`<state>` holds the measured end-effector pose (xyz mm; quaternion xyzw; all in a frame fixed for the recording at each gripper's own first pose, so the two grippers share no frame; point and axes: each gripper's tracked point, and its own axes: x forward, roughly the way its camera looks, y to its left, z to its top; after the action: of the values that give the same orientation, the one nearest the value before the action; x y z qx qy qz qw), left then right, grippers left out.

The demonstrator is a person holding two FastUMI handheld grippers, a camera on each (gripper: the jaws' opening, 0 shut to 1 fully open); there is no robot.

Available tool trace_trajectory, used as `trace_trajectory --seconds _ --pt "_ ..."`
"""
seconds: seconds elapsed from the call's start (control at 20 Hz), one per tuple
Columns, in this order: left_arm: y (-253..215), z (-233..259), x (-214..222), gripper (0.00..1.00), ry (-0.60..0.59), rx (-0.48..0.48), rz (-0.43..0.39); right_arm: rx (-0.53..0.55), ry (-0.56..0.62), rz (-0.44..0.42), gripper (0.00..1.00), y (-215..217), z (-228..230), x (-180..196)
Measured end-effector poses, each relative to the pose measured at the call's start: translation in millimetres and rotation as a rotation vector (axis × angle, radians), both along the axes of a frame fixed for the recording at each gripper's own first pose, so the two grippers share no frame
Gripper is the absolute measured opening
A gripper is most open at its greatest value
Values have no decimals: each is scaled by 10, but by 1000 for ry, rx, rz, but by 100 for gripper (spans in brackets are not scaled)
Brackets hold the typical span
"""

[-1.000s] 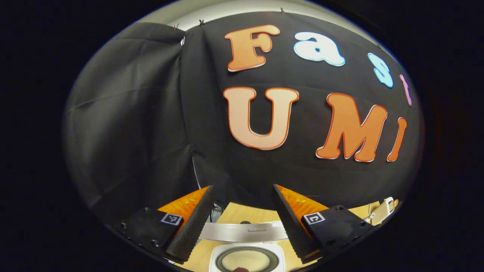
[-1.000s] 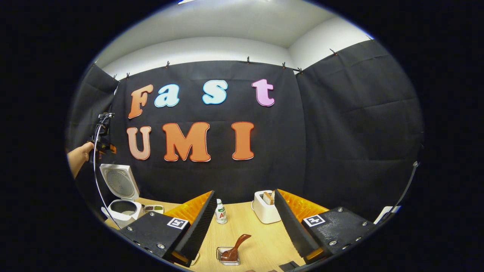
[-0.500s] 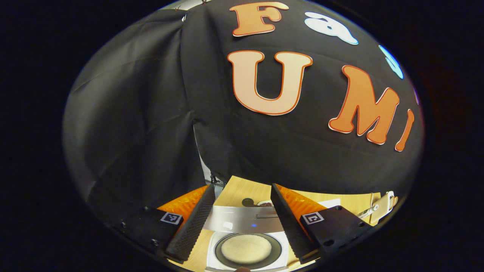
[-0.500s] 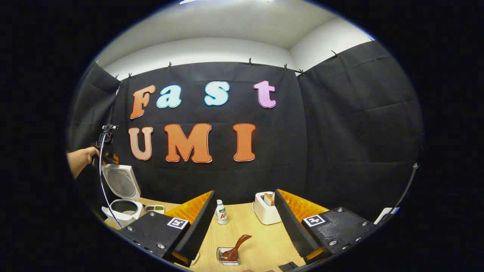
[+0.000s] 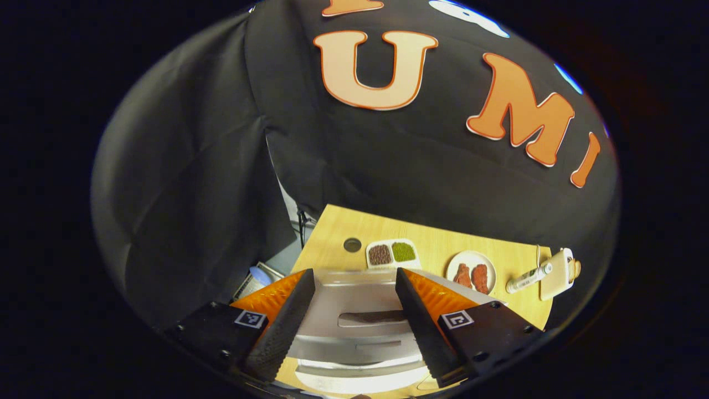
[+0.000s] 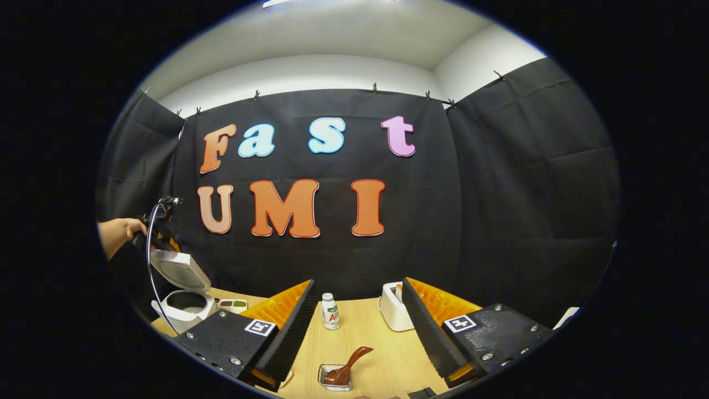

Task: Close the left gripper, press the button to open the rice cooker; take a wooden spoon from the chopstick holder with the right hand, scoop a spoonful of rice and pour it into the rice cooker, then put the wooden spoon back into the chopstick holder.

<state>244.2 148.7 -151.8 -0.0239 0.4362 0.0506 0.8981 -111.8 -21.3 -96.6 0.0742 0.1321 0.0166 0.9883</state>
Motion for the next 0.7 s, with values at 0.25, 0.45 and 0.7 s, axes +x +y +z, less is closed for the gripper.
trace_trajectory --seconds 0.25,0.45,0.7 --pt "-38 -448 -536 100 107 -3 -12 33 0 64 95 172 -32 172" --pt "-71 -725 -869 100 159 4 4 40 0 129 95 389 -56 270" --pt "-89 -1282 -1313 100 246 4 16 29 14 168 95 525 -170 328"
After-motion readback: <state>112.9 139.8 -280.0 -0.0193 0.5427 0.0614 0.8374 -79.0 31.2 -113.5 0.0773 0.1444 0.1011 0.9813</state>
